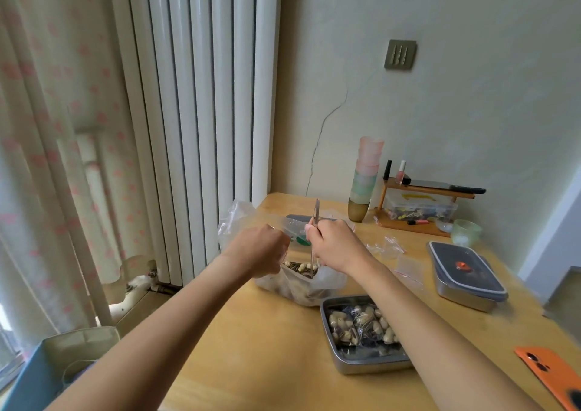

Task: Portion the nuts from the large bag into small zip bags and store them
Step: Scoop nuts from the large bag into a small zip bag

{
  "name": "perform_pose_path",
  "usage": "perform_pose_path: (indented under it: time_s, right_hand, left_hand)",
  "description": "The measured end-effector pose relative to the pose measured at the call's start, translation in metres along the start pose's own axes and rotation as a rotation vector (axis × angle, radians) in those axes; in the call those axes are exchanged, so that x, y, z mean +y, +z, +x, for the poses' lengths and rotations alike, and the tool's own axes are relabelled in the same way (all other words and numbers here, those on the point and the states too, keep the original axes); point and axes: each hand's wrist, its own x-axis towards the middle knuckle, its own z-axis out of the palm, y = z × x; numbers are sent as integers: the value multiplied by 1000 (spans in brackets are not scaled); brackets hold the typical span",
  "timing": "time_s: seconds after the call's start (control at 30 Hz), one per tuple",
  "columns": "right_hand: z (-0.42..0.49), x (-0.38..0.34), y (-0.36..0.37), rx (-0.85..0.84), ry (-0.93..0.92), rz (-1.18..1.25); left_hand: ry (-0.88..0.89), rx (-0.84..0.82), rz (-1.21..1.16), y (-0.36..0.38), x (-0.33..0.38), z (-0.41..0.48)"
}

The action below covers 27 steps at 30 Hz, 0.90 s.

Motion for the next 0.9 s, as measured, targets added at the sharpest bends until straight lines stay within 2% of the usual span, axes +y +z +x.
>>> perform_pose_path:
  time_s: [0.1,0.23,0.37,0.43,0.6,0.7,0.8,0.9]
  right_hand:
    - [1,4,2,28,83,82]
    - [-2,7,8,66,290,312]
    - [-3,11,20,90,437,514]
    - [-4,16,27,61,533,675]
    - [-10,23,35,6,662,940]
    - [-12,26,35,1,677,972]
    - [-10,28,31,27,667,975]
    - [-6,30,26,55,660,964]
  left_hand:
    - [9,-3,-15,-2,-1,1]
    - [62,-16,-47,-6,5,0]
    - [106,-105,-61,-3,8,-3]
    - [101,-232,-38,1,8,-3]
    - [69,-755,125,8,-2,-6]
    - [-15,-876,123,16,-23,-11]
    - [-58,-892,-42,14,-35,-16]
    - [-155,-709,-333,13,-43,-11]
